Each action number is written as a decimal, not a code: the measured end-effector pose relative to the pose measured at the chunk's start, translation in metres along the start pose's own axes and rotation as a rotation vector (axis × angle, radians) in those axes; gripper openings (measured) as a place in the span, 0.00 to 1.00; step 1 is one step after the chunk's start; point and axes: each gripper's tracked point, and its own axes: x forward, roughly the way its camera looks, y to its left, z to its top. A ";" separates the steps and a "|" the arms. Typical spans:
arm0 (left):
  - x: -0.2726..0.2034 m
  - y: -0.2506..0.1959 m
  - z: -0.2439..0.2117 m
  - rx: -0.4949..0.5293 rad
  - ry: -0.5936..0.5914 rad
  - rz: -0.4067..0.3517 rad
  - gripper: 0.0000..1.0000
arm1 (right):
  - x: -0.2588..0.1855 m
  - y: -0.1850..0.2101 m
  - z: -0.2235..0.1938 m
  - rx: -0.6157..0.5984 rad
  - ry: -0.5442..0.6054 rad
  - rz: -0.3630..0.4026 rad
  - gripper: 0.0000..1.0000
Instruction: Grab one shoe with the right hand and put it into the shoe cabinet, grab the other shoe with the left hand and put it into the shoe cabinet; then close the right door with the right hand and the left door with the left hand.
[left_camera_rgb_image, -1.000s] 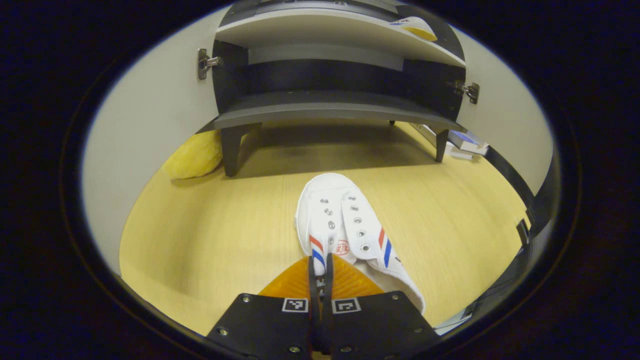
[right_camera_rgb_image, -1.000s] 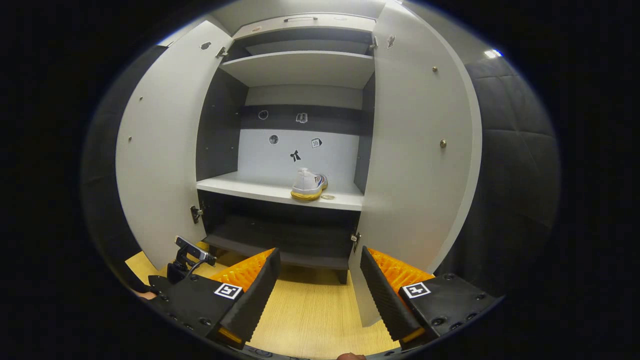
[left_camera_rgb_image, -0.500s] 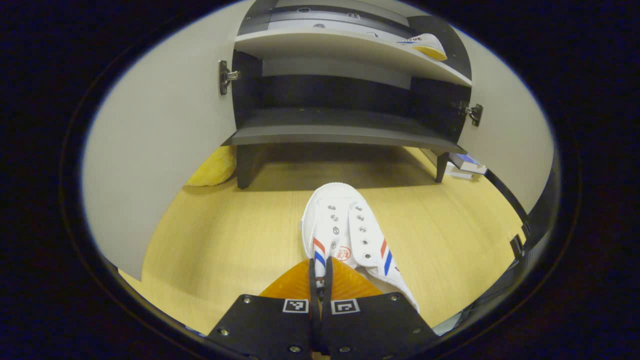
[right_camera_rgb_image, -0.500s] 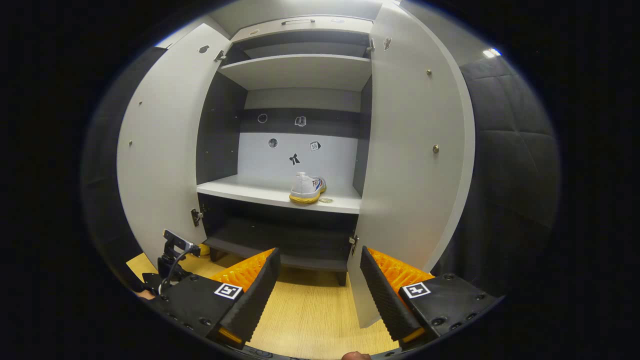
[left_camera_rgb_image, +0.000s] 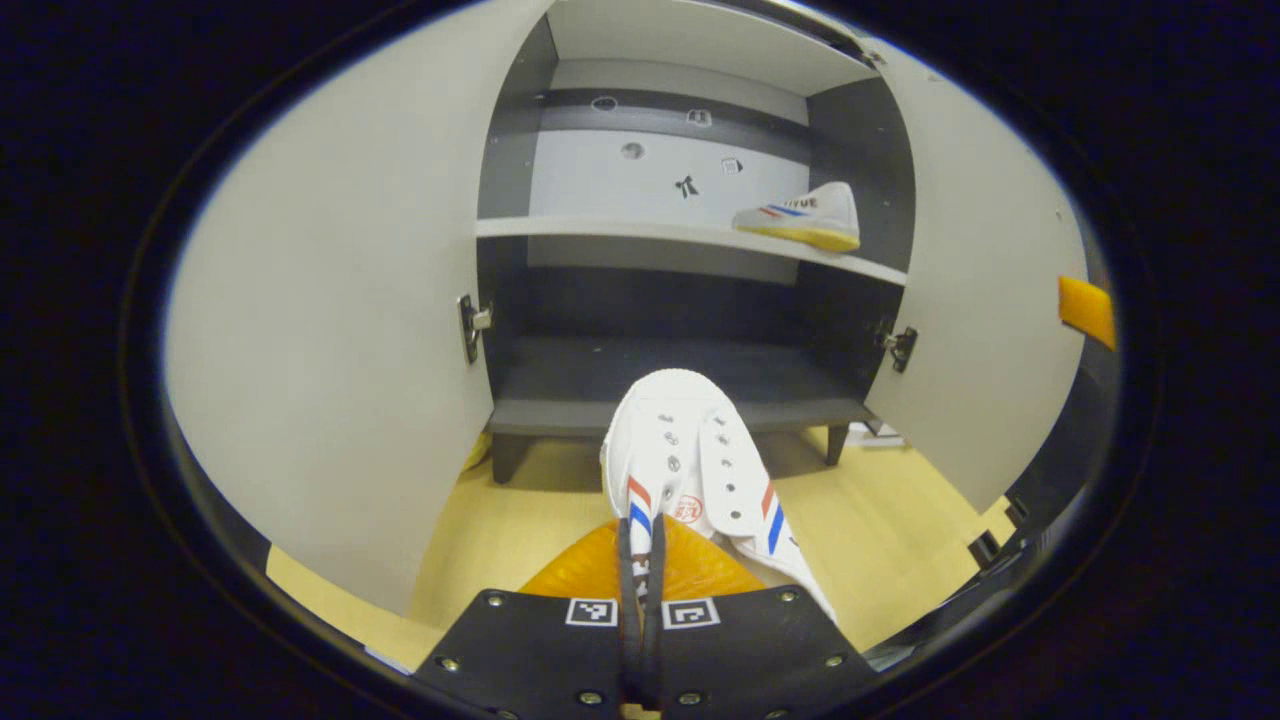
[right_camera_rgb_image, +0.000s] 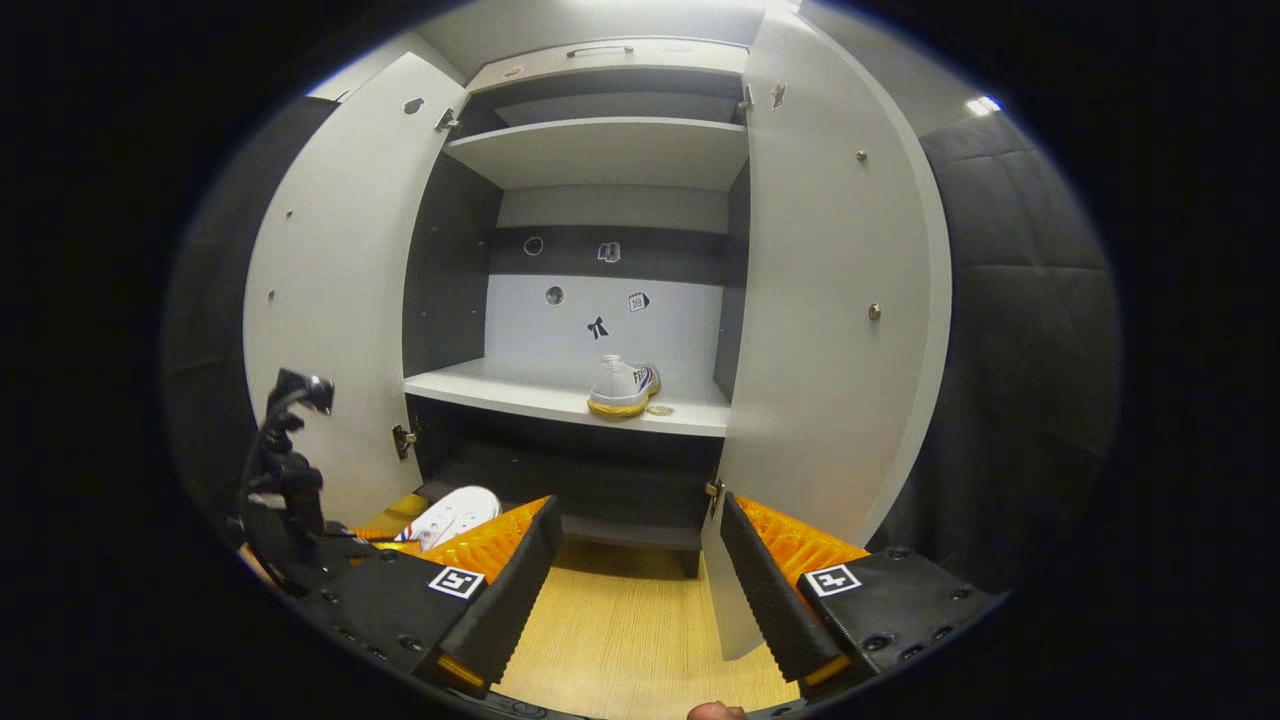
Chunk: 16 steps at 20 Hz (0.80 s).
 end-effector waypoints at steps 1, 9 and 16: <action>0.005 -0.002 -0.008 0.004 -0.021 -0.007 0.01 | -0.001 0.000 0.000 0.002 -0.002 0.003 1.00; 0.009 -0.004 -0.018 0.026 -0.175 -0.045 0.01 | -0.007 -0.005 -0.002 0.030 -0.013 0.015 1.00; 0.004 -0.003 -0.017 0.023 -0.290 -0.020 0.01 | -0.015 -0.018 -0.016 0.044 0.005 0.007 1.00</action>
